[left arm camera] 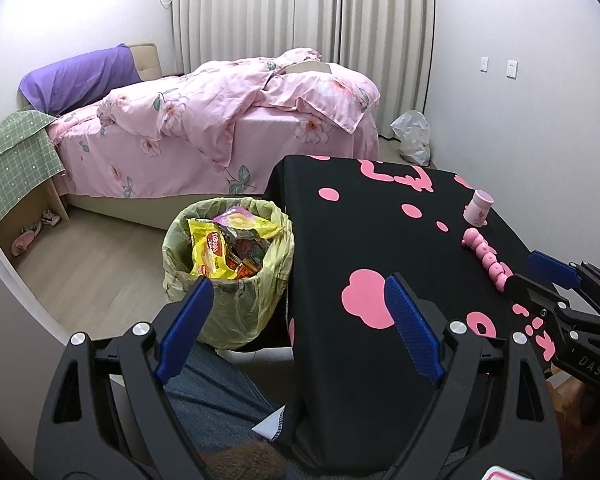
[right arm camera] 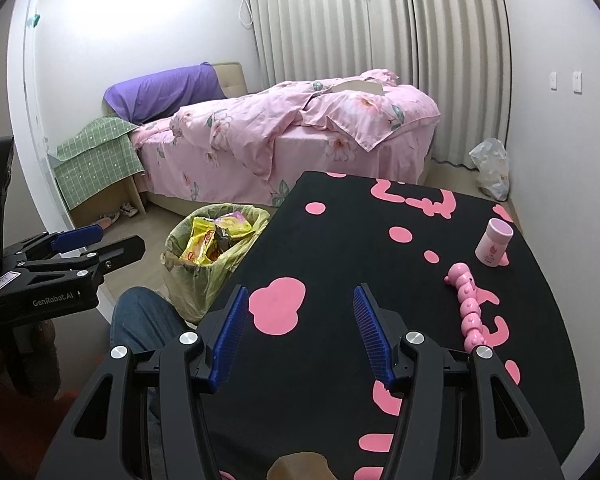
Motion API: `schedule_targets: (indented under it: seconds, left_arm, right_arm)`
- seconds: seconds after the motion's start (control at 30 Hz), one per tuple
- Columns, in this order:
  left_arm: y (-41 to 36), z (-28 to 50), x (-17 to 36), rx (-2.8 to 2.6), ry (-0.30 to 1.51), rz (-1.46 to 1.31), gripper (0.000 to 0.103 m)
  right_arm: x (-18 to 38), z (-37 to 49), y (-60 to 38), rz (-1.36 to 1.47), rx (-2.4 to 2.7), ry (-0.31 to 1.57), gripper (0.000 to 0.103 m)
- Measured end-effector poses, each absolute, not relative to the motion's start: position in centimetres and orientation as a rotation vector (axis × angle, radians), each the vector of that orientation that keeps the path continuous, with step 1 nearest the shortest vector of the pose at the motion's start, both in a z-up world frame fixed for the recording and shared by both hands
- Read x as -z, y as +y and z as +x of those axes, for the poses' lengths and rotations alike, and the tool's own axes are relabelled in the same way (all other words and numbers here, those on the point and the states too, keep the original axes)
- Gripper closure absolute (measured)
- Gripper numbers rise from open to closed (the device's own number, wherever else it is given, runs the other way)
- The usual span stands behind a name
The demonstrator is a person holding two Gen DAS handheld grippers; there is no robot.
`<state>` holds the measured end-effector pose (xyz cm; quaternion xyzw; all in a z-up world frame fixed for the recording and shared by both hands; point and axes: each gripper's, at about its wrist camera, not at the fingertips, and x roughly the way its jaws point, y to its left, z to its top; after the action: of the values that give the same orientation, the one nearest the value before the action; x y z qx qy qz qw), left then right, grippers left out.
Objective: Collect trash
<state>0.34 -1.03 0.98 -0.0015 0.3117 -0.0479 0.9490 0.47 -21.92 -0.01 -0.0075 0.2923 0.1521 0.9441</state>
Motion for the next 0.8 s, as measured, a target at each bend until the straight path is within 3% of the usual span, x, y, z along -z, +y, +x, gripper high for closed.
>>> schedule_targets:
  seconds: [0.8]
  left_arm:
    - [-1.76,0.18,-0.76,0.144,0.639,0.005,0.02]
  right_arm:
    - [0.04,0.5,-21.99,-0.009,-0.304,0.6,0.051]
